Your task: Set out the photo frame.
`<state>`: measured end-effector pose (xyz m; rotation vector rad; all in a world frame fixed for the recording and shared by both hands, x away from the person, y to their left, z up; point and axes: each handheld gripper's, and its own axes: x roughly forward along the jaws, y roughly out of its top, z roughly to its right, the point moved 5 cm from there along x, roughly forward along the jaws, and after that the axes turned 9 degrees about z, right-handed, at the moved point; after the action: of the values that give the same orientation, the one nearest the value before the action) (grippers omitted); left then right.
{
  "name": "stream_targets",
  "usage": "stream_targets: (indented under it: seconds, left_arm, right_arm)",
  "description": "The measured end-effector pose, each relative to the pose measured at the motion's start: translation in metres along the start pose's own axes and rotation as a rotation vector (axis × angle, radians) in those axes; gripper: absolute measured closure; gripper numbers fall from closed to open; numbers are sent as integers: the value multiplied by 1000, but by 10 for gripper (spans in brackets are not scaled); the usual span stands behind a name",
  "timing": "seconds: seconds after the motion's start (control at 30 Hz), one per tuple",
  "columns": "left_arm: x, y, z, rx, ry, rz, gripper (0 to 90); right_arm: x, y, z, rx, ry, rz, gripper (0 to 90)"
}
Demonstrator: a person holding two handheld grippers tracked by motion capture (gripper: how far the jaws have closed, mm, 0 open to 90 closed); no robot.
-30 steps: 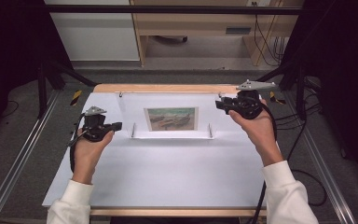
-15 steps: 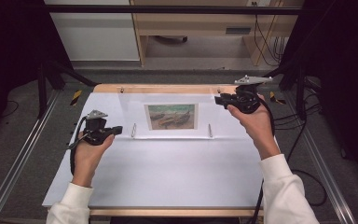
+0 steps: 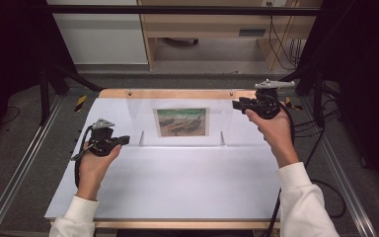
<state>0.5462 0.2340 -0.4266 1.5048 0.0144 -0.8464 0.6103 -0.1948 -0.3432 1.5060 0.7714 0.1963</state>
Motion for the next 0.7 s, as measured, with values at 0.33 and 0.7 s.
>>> stream_targets:
  seconds: [0.33, 0.7]
  left_arm:
    - [-3, -22, -14, 10, 70, 24, 866]
    - [-9, -60, -30, 65, 177, 121, 328]
  right_arm:
    - [-32, -36, 9, -42, -114, -4, 391]
    - [-51, -109, 16, -52, -264, 14, 192]
